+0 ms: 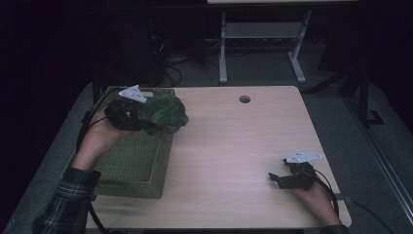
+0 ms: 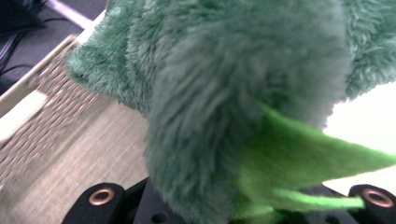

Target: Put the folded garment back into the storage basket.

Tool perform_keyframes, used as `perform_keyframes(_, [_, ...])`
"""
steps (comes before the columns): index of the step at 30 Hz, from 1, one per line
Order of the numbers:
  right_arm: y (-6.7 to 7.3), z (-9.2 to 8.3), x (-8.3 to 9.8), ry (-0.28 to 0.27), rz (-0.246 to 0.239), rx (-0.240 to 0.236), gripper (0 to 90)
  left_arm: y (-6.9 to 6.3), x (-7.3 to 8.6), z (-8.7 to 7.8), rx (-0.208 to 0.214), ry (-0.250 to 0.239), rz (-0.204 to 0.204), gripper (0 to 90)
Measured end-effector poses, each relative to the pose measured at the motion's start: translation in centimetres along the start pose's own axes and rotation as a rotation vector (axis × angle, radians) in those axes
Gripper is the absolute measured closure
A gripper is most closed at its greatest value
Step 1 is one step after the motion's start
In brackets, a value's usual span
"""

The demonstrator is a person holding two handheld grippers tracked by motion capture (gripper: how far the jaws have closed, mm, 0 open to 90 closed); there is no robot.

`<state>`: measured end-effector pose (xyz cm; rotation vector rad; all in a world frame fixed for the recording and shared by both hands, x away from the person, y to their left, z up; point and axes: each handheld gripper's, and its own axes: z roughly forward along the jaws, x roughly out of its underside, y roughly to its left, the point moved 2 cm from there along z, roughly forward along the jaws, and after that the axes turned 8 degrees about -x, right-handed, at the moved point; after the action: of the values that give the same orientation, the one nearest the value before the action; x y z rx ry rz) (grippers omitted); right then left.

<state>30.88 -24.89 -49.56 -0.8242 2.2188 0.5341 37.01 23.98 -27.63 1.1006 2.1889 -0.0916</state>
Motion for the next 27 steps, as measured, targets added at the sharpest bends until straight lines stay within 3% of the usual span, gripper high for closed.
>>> perform_keyframes(7, [0.0,0.0,0.0,0.001,0.001,0.0,17.8,2.1,3.4,0.1,-0.066,0.051,-0.065,76.4])
perform_keyframes(14, [0.0,0.0,0.0,0.003,0.001,0.001,17.6,3.1,5.8,1.1,-0.111,0.08,-0.129,76.1])
perform_keyframes(18, [0.0,0.0,0.0,0.001,-0.001,0.002,17.6,3.4,7.2,2.2,-0.121,0.1,-0.166,76.2])
perform_keyframes(27, [0.0,0.0,0.0,0.002,-0.001,0.001,17.6,3.4,10.3,5.8,-0.125,0.184,-0.203,75.9])
